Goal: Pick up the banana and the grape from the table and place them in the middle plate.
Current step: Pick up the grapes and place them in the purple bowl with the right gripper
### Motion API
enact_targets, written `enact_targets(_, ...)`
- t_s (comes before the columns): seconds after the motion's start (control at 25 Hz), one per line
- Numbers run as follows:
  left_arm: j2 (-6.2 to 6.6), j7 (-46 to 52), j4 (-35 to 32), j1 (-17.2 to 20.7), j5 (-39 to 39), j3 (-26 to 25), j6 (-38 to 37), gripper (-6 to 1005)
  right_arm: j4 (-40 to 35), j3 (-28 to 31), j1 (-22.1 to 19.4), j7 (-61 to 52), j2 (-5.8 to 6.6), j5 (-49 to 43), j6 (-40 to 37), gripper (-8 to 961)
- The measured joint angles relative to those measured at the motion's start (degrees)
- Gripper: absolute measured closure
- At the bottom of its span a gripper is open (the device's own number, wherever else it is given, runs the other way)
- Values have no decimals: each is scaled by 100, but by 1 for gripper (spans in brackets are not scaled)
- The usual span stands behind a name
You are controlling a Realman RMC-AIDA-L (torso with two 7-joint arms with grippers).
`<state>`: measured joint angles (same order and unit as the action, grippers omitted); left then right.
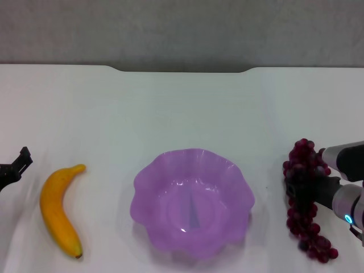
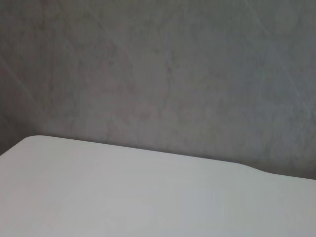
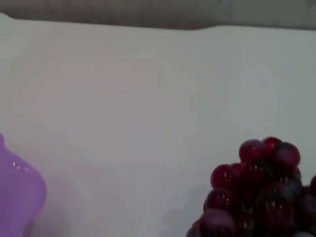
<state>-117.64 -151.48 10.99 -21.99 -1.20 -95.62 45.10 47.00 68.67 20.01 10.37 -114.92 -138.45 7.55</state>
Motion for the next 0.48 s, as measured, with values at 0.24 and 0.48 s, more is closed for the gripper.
enact_targets(0.24, 3, 2, -16, 7, 8, 0, 0, 105, 3, -335, -187, 0, -4, -14, -791, 521)
enact_targets(0.48, 13, 4, -22, 12, 8, 0, 1, 105, 51, -646, -426, 0, 9, -39, -1664, 561)
